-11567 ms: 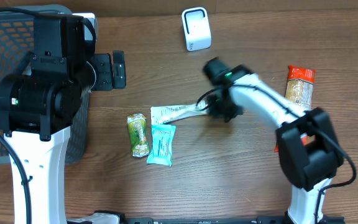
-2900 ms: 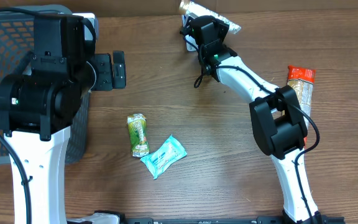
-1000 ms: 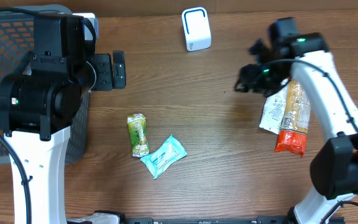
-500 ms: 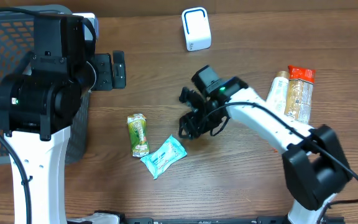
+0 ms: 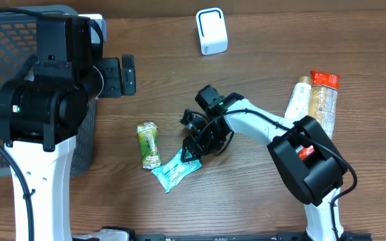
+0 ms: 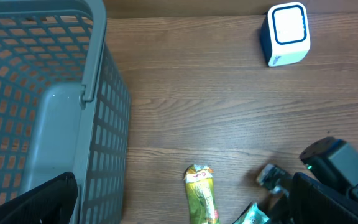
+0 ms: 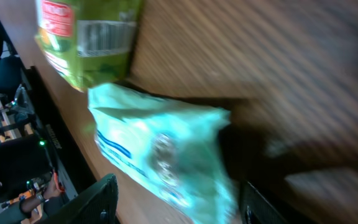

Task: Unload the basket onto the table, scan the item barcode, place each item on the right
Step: 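Reach the right gripper to the blue wet-wipe pack and grasp it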

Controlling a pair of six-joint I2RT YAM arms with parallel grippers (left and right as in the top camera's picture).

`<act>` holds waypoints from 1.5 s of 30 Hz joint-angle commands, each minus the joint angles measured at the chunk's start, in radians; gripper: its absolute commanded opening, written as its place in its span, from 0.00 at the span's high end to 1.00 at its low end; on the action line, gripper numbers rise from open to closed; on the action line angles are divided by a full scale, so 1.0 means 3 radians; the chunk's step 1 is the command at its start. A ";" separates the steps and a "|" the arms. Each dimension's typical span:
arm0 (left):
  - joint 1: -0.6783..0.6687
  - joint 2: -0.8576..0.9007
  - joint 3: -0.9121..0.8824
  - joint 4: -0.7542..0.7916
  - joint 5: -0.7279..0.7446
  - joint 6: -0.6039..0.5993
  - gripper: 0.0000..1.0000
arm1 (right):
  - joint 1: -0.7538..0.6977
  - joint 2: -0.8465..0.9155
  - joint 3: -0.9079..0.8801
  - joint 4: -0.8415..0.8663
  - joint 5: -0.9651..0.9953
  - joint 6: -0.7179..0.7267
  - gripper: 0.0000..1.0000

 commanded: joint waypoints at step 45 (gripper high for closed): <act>-0.0023 0.0011 0.0010 0.0004 -0.0009 0.0028 0.00 | 0.0118 -0.1321 0.0342 -0.0982 0.2674 0.0744 0.96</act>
